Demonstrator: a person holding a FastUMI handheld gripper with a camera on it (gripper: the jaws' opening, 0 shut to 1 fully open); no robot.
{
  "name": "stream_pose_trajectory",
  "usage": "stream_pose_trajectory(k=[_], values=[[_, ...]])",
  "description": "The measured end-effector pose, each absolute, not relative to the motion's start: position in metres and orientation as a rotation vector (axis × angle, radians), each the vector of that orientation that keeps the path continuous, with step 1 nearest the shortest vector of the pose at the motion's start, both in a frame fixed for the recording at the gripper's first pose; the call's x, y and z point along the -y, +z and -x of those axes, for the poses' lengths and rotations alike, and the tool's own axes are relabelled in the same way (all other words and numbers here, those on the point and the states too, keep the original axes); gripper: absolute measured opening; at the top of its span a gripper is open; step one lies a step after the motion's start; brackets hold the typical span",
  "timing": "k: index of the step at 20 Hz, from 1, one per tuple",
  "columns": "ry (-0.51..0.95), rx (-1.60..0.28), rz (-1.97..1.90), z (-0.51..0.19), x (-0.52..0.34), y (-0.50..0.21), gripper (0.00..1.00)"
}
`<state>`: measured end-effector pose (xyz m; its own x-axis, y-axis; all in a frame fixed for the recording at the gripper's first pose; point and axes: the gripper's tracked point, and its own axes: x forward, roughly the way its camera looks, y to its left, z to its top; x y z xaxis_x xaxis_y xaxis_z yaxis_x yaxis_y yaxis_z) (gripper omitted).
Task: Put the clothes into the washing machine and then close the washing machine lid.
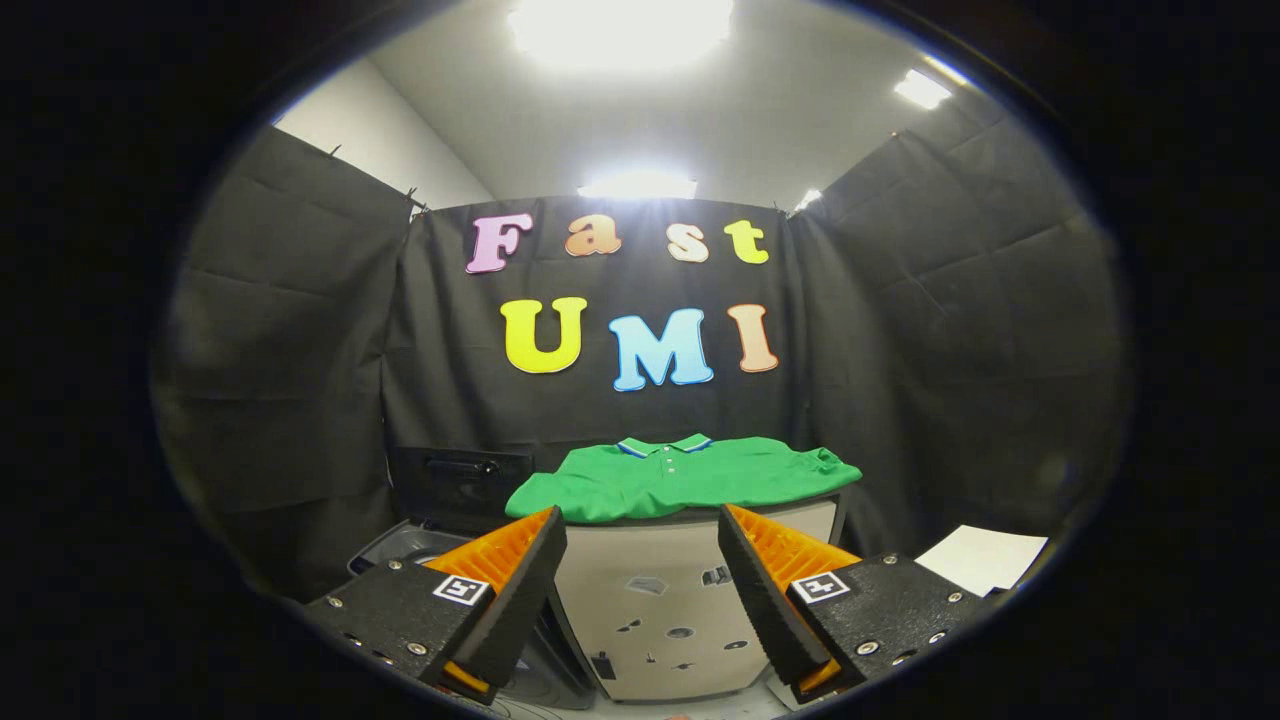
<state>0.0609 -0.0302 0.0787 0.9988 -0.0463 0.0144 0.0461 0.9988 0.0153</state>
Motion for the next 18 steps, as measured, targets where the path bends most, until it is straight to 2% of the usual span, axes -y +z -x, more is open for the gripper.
stream_pose_trajectory(k=[10, 18], values=[[-0.051, -0.017, -0.055, -0.139, 0.048, 0.130, 0.94], [-0.052, -0.110, -0.031, -0.209, 0.060, 0.140, 0.94]])
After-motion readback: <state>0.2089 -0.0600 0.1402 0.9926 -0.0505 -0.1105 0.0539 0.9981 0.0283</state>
